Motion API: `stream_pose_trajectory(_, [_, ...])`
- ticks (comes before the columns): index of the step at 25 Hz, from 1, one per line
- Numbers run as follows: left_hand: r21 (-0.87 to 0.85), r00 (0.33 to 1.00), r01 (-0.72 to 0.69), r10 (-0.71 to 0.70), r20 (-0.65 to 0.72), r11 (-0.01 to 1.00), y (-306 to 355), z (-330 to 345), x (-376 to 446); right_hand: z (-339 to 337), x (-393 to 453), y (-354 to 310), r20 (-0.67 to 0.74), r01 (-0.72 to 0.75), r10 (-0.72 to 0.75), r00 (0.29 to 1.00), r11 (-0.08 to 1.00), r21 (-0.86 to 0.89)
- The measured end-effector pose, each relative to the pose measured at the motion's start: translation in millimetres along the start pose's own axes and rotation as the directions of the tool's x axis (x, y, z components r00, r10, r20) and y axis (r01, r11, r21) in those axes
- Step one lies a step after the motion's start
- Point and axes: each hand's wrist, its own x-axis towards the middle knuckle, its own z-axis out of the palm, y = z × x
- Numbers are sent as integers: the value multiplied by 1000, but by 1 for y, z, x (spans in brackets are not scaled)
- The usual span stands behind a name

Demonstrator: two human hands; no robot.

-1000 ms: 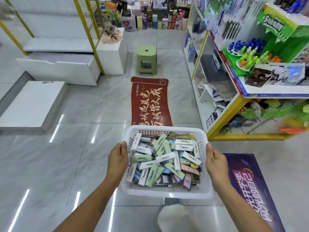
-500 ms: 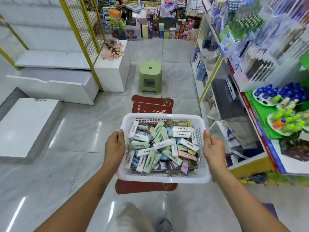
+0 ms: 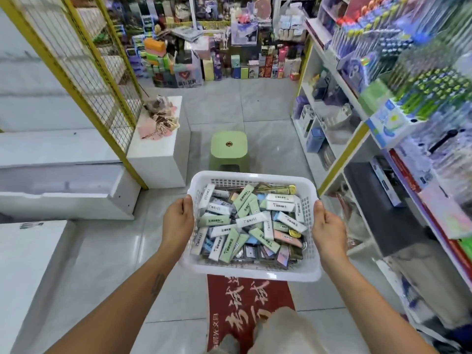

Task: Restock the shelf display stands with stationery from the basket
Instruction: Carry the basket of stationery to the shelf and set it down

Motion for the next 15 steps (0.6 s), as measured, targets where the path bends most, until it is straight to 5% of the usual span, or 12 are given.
stream_pose_trajectory(15, [-23,985,-85,87,151,996,132,119,443,181,363,-157,-99,-113,121,988,990,82])
